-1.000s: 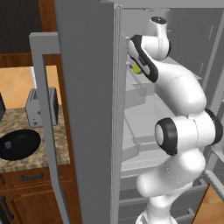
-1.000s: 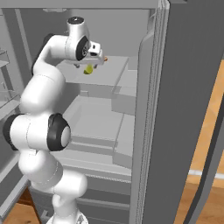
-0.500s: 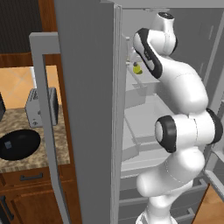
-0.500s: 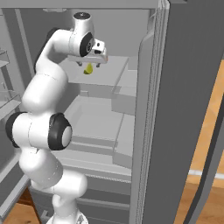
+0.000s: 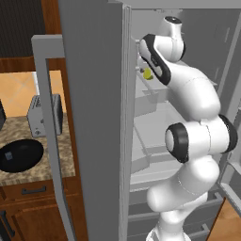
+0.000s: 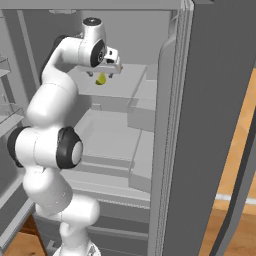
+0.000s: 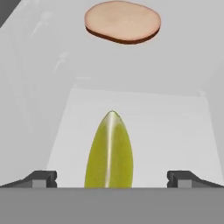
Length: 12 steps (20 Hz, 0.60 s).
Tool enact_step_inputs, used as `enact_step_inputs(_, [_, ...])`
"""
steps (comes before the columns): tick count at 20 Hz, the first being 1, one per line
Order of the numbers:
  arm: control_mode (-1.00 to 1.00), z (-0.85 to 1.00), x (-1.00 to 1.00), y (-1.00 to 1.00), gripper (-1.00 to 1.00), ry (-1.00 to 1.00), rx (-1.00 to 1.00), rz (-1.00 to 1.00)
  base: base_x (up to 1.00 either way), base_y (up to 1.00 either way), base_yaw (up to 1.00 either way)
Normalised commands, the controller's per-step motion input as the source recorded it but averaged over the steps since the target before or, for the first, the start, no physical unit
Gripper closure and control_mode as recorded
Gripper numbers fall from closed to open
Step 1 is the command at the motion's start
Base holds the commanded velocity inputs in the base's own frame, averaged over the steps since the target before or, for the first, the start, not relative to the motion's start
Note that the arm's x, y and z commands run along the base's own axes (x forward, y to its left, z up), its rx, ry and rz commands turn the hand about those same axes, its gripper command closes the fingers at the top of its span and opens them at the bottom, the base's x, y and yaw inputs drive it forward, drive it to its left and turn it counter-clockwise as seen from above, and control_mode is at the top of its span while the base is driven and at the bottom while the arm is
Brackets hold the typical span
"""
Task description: Grab a lemon wedge from the fridge and one ice cube from the ice bowl, and put them in the glass of lemonade.
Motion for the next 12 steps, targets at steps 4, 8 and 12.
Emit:
enact_step_inputs(4, [-1.0, -0.47, -0.2, 0.03, -1.0, -0.01, -0.01, 0.0, 0.0, 0.0, 0.0])
enact_step_inputs(8, [-1.0, -0.19, 0.32, 0.21, -1.0, 0.0, -0.06, 0.0, 0.0, 0.0, 0.0])
enact_step_inputs(12, [-1.0, -0.48, 0.13, 0.13, -1.0, 0.0, -0.06, 0.0, 0.0, 0.0, 0.0])
